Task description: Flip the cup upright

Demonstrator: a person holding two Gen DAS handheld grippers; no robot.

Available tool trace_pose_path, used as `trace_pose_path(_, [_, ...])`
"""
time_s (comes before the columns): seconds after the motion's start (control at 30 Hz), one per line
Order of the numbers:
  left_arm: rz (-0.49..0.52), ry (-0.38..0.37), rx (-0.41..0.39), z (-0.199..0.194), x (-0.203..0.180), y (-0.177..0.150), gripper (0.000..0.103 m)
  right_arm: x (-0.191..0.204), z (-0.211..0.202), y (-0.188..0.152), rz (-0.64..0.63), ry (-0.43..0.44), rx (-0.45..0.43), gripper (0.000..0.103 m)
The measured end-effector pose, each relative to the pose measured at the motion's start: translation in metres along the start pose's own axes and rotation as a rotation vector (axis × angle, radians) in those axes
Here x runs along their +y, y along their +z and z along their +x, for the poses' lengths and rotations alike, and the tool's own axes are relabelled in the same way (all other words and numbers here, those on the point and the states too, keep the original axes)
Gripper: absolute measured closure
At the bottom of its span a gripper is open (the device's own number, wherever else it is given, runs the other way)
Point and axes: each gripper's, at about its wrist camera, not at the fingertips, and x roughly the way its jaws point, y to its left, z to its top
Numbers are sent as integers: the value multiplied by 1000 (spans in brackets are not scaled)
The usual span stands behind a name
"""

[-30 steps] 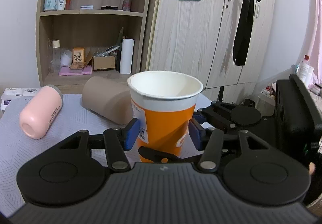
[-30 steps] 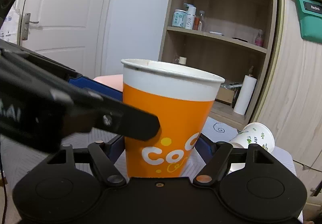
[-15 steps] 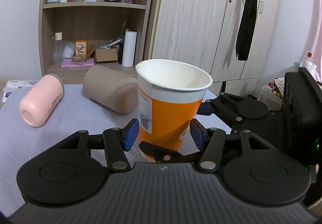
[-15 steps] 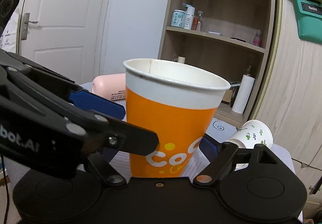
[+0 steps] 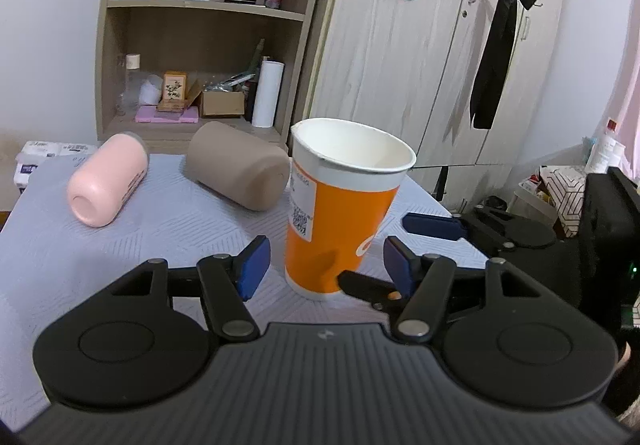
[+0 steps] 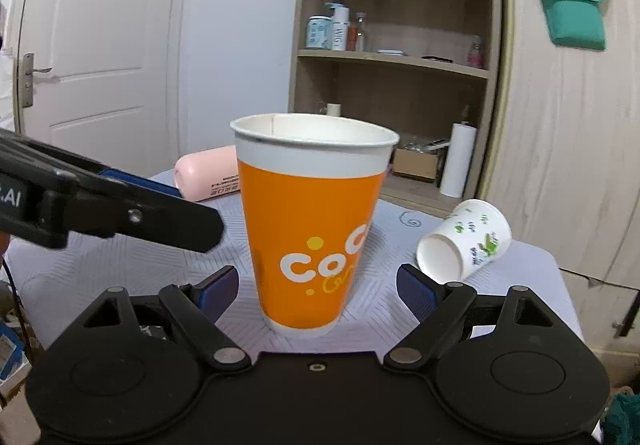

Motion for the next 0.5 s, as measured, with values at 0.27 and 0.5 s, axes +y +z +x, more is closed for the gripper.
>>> trace_pose_path(0.27, [6, 77, -38, -32, -3, 1, 41, 8, -39, 11, -22, -46, -2, 14])
trace_pose_path(0.5, [29, 99, -42, -56, -8, 7, 38, 24, -76, 26, -38, -97, 2, 14])
